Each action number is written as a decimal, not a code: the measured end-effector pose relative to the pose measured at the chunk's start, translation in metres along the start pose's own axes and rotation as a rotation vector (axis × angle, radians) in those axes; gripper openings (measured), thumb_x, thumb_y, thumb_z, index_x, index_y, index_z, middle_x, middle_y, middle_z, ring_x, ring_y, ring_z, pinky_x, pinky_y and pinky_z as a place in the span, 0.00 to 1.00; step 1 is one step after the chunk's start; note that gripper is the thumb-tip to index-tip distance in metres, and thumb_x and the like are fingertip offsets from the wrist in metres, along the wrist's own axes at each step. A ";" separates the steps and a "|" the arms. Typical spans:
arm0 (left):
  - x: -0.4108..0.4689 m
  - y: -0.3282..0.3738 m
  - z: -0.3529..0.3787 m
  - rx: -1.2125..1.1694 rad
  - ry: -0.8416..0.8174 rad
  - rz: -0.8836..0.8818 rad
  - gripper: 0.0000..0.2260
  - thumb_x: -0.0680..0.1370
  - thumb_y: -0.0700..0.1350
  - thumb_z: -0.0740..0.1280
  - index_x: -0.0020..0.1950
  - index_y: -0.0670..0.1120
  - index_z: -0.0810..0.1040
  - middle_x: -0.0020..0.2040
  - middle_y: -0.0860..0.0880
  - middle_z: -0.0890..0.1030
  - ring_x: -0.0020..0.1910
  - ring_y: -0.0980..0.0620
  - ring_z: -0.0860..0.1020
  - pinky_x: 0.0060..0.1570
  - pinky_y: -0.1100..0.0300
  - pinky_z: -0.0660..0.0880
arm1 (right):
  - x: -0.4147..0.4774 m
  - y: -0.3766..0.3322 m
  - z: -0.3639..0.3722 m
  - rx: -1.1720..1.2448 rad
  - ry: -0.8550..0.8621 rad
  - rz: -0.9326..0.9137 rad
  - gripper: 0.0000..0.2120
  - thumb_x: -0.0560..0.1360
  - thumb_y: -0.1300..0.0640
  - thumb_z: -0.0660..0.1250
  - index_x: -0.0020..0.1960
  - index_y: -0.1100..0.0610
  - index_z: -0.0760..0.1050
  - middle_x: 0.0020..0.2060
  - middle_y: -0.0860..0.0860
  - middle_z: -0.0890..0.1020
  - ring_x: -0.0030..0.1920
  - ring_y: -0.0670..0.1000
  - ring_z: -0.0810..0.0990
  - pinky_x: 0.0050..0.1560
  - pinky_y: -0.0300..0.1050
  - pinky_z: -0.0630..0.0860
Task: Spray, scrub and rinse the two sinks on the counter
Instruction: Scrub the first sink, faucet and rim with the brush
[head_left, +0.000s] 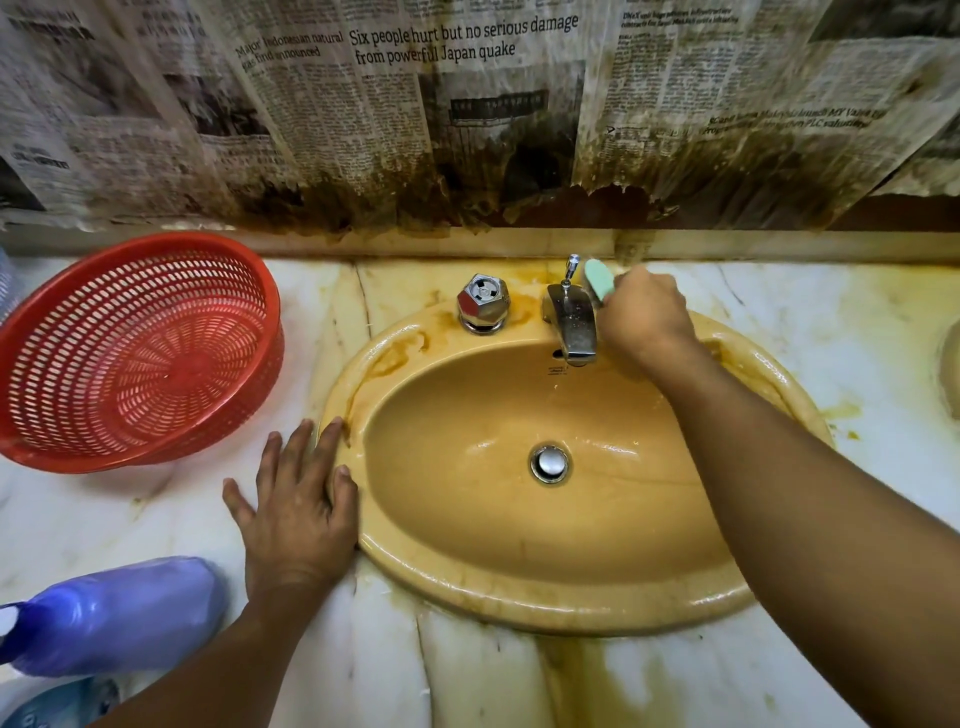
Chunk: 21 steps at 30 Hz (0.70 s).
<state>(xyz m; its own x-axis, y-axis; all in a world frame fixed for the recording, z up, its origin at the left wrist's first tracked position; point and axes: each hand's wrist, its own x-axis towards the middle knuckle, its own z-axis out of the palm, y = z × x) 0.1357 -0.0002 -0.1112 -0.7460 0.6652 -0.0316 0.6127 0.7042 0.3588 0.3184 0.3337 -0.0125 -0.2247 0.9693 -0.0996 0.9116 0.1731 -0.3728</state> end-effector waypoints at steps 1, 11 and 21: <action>0.000 0.000 0.000 -0.002 -0.002 0.000 0.27 0.81 0.60 0.46 0.82 0.64 0.56 0.84 0.55 0.58 0.83 0.53 0.49 0.78 0.34 0.40 | 0.008 -0.003 -0.002 -0.008 0.000 0.016 0.12 0.79 0.60 0.65 0.60 0.62 0.80 0.54 0.62 0.80 0.49 0.63 0.78 0.44 0.48 0.71; 0.001 0.000 -0.001 0.001 -0.001 0.003 0.27 0.81 0.60 0.46 0.82 0.64 0.55 0.84 0.55 0.58 0.83 0.53 0.48 0.78 0.34 0.39 | -0.067 0.041 -0.021 0.199 -0.142 -0.022 0.14 0.84 0.54 0.64 0.67 0.51 0.81 0.37 0.53 0.80 0.29 0.52 0.76 0.29 0.40 0.68; 0.002 0.000 0.000 -0.007 0.012 0.008 0.27 0.81 0.58 0.48 0.82 0.64 0.57 0.83 0.55 0.59 0.83 0.53 0.49 0.77 0.33 0.41 | -0.106 0.049 -0.012 0.397 -0.246 0.078 0.13 0.84 0.54 0.63 0.66 0.47 0.80 0.31 0.48 0.76 0.29 0.50 0.72 0.31 0.42 0.66</action>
<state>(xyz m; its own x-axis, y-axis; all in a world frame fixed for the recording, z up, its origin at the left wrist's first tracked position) 0.1343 0.0015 -0.1108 -0.7442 0.6678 -0.0171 0.6169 0.6969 0.3658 0.3909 0.2418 -0.0093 -0.2795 0.8982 -0.3395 0.7375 -0.0256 -0.6749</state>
